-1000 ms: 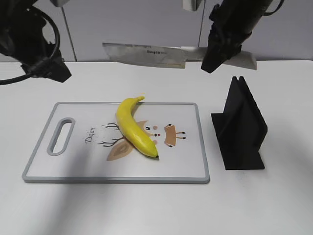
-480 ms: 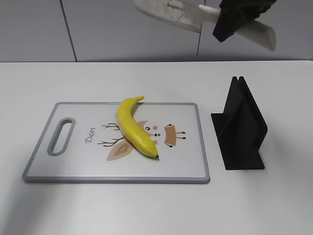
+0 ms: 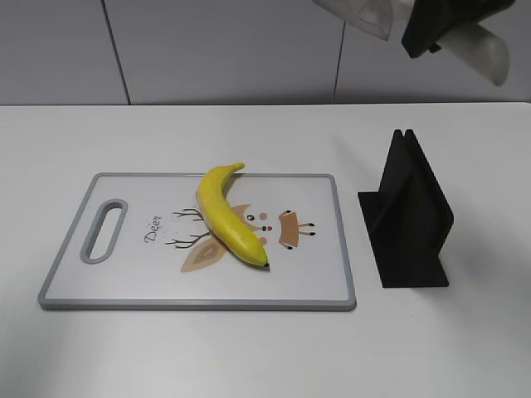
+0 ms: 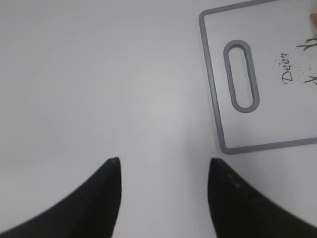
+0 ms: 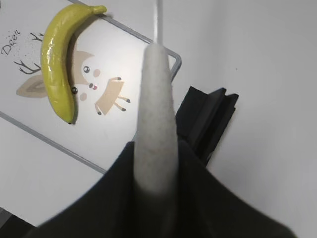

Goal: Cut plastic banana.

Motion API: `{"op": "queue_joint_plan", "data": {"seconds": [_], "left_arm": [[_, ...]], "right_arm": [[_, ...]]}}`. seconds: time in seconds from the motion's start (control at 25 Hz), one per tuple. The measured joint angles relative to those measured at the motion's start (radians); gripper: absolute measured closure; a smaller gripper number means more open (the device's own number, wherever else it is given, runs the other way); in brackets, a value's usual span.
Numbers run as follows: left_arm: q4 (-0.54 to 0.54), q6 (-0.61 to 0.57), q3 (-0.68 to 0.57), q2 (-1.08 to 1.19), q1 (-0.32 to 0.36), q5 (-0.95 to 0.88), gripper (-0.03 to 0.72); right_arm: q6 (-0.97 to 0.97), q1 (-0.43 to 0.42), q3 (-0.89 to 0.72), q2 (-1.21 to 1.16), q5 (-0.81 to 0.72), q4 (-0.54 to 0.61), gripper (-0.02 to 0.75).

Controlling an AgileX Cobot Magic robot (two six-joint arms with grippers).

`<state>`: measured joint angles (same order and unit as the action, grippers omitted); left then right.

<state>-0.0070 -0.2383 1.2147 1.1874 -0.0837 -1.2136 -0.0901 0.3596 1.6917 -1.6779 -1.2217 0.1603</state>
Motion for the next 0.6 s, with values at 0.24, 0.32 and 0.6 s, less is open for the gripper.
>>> {"op": "queue_joint_plan", "data": {"seconds": [0.24, 0.32, 0.6], "left_arm": [[0.007, 0.021, -0.133, -0.179, 0.006, -0.003, 0.146], [0.007, 0.035, -0.186, -0.25, 0.006, 0.0, 0.146], [0.007, 0.056, -0.392, -0.54, 0.006, 0.025, 0.151]], "right_arm": [[0.09, 0.0, -0.186, 0.108, 0.049, -0.007, 0.565], [0.111, 0.0, -0.262, 0.14, 0.08, -0.007, 0.565], [0.226, 0.0, -0.557, 0.246, 0.305, -0.007, 0.565]]}}
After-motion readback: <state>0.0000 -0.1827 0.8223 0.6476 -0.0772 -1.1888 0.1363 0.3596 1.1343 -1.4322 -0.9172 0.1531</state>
